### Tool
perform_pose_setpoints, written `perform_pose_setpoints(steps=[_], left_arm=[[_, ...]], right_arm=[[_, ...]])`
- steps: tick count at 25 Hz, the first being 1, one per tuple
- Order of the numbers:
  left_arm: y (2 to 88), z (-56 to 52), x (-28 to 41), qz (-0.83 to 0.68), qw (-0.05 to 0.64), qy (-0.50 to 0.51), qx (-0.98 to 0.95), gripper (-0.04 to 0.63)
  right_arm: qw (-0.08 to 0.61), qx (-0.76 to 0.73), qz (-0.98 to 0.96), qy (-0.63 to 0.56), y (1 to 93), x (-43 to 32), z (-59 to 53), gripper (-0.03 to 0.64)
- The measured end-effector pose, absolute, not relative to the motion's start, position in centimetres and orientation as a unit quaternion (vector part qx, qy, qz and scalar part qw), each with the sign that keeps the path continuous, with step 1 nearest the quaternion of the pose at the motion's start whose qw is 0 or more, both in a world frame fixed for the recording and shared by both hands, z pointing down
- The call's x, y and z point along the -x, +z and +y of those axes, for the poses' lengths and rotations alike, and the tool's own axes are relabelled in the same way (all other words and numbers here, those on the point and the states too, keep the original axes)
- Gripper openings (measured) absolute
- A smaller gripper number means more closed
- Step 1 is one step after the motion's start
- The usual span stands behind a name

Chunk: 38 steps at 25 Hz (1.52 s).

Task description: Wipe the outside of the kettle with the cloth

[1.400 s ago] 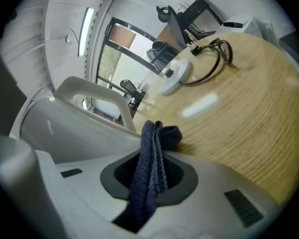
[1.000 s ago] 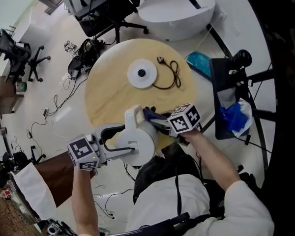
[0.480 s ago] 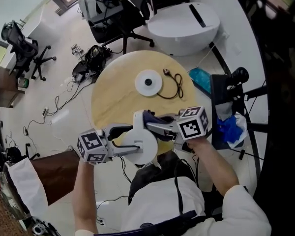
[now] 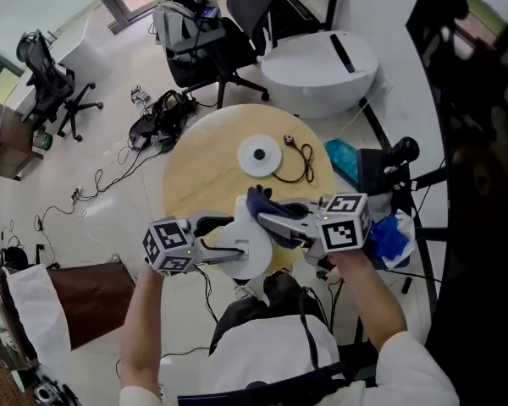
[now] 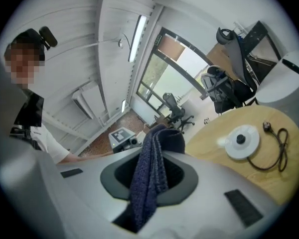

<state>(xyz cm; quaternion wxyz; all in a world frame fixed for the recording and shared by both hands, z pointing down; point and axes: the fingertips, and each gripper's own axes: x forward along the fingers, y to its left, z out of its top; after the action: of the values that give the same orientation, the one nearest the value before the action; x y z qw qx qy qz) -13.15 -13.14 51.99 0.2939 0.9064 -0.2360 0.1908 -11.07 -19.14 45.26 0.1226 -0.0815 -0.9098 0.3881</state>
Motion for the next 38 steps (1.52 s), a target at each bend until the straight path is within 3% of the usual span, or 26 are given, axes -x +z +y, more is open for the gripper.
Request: perform_pose_setpoints(steps=[5,9,11,15,17,25,38], left_arm=[[49.8,-12.4,14.3,-0.265,0.261,0.178,-0.911,0.36],[46.1,-11.0,17.2,-0.33,0.237,0.095,-0.909,0.351],[44.2,-9.2,18.9,-0.367,0.223,0.047,-0.902,0.303],[41.7,-3.9,22.2,-0.437,0.189,-0.018,-0.879,0.055],[41.5,-1.2,24.2,-0.486,0.186,-0.039,-0.853,0.0],[40.5,10.1,27.8,-0.57,0.201,-0.076,-0.793,0.0],[43.0,21.5,21.0,-0.525,0.262,-0.066,-0.807,0.0]], right_arm=[[0.058,0.01,-0.917,0.394,42.0,7.3,-21.3,0.064],[0.028,-0.055,-0.927,0.37,39.8,4.9,-19.9,0.064],[0.015,-0.09,-0.932,0.35,38.7,4.0,-18.1,0.064],[-0.016,-0.17,-0.928,0.33,37.0,2.6,-13.4,0.064],[-0.034,-0.204,-0.922,0.327,36.5,2.0,-10.6,0.064],[-0.089,-0.268,-0.906,0.316,32.5,3.5,4.4,0.064],[-0.073,-0.297,-0.907,0.291,32.7,5.8,17.3,0.064]])
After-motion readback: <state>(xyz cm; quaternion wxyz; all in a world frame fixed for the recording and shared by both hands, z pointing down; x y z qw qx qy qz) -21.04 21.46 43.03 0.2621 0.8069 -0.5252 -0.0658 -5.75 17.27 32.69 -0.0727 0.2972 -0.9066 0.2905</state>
